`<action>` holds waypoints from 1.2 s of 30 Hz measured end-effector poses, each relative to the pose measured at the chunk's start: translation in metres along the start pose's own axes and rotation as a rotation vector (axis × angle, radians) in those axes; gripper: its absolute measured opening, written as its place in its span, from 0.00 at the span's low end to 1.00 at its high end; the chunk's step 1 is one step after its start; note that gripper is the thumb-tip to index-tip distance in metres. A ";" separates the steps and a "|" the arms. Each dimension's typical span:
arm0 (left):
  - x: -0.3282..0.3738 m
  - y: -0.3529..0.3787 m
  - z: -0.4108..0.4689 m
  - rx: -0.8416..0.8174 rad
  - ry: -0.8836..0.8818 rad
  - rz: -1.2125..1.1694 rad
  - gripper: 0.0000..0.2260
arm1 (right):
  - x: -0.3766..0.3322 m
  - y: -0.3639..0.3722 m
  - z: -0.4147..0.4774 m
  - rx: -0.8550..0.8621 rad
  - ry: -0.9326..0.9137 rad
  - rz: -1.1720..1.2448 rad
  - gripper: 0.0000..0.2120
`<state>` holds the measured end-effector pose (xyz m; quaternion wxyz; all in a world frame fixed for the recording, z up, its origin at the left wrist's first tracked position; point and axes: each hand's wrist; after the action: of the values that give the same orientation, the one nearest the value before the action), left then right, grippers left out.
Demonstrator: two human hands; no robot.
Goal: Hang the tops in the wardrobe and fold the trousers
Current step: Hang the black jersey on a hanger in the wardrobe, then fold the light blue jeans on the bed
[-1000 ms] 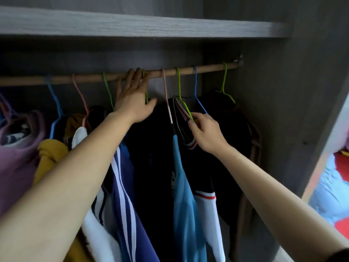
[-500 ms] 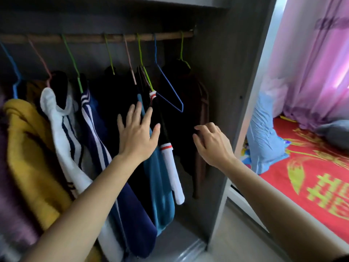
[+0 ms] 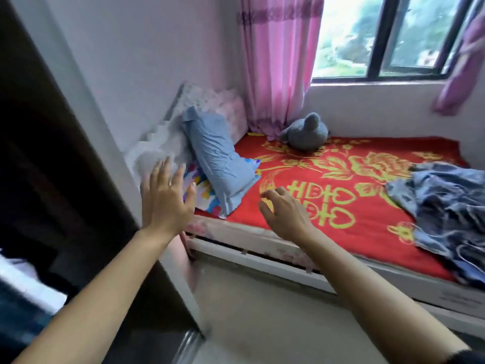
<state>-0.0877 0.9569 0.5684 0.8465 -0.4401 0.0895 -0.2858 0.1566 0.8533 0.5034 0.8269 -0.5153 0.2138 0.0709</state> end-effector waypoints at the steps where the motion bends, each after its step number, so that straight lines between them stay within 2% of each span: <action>1: 0.040 0.023 0.008 -0.032 0.029 -0.050 0.27 | 0.038 -0.015 -0.011 -0.001 0.061 -0.016 0.17; 7: 0.258 0.142 0.021 -0.280 0.271 -0.200 0.29 | 0.244 -0.092 -0.088 -0.013 0.426 -0.141 0.18; 12: 0.372 0.214 0.029 -0.431 0.452 -0.249 0.28 | 0.355 -0.129 -0.133 -0.008 0.614 -0.295 0.20; 18: 0.458 0.307 0.057 -0.545 0.568 -0.290 0.29 | 0.449 -0.128 -0.126 -0.031 0.789 -0.295 0.19; 25: 0.540 0.424 0.152 -0.637 0.628 -0.306 0.30 | 0.565 -0.140 -0.060 -0.098 0.959 -0.339 0.20; 30: 0.602 0.495 0.212 -0.685 0.764 -0.281 0.30 | 0.639 -0.149 -0.031 -0.140 1.101 -0.352 0.20; 36: 0.692 0.568 0.210 -0.842 0.837 -0.317 0.32 | 0.713 -0.151 -0.047 -0.213 1.238 -0.264 0.21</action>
<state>0.7946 0.9685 0.3103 0.4402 -0.5948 0.4530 -0.4972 0.8349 0.6690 0.3059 0.4965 -0.5621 0.5782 -0.3212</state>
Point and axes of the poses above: each hand's wrist, its own z-axis towards the middle knuckle, its own y-axis out of the palm, x = y × z, and after that the axes turned 2 degrees about -z, right-handed
